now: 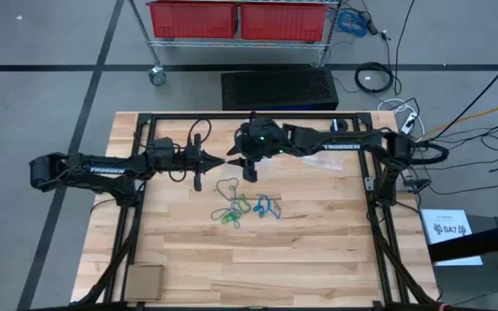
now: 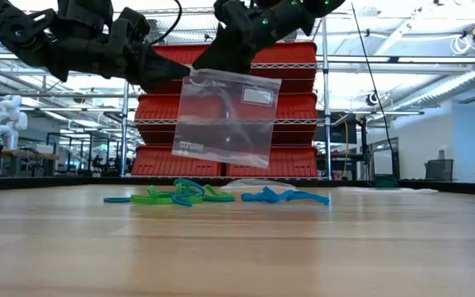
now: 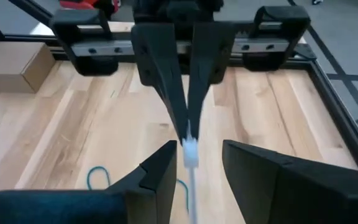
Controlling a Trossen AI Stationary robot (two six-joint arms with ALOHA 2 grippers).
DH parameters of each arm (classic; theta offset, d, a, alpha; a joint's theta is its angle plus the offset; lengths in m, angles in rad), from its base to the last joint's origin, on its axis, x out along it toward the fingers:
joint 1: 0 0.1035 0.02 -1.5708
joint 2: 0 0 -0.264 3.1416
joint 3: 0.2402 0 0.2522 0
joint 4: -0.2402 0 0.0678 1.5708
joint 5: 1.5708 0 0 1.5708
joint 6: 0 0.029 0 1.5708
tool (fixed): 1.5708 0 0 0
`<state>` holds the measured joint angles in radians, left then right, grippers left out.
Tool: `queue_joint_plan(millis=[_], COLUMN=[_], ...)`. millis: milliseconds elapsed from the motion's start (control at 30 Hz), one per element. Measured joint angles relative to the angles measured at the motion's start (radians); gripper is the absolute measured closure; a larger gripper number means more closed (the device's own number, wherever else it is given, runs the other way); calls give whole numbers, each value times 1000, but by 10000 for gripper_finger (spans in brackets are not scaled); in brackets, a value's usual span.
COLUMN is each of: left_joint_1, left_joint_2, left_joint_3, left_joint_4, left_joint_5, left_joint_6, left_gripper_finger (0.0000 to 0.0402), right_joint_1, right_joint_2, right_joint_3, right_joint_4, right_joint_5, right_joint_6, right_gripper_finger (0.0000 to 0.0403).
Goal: Sort rubber bands
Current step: Open the left zip lock bag
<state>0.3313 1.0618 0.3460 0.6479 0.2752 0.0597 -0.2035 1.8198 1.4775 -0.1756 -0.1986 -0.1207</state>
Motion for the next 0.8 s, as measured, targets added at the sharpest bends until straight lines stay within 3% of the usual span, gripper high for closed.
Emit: queue_joint_plan(millis=[133,400,800], left_joint_1=[0,0,0], left_joint_2=[0,0,1], left_joint_3=[0,0,-1], left_joint_4=[-9,1,27], left_joint_5=[0,-1,-3], left_joint_6=[0,1,1], left_gripper_finger=[401,401,402], right_joint_1=[0,0,1], right_joint_2=[9,8,-19], right_joint_3=[3,3,4], right_joint_4=[-3,-33,-114], right_joint_5=[-16,-14,16], right_joint_6=[3,0,1], right_gripper_finger=[295,393,397])
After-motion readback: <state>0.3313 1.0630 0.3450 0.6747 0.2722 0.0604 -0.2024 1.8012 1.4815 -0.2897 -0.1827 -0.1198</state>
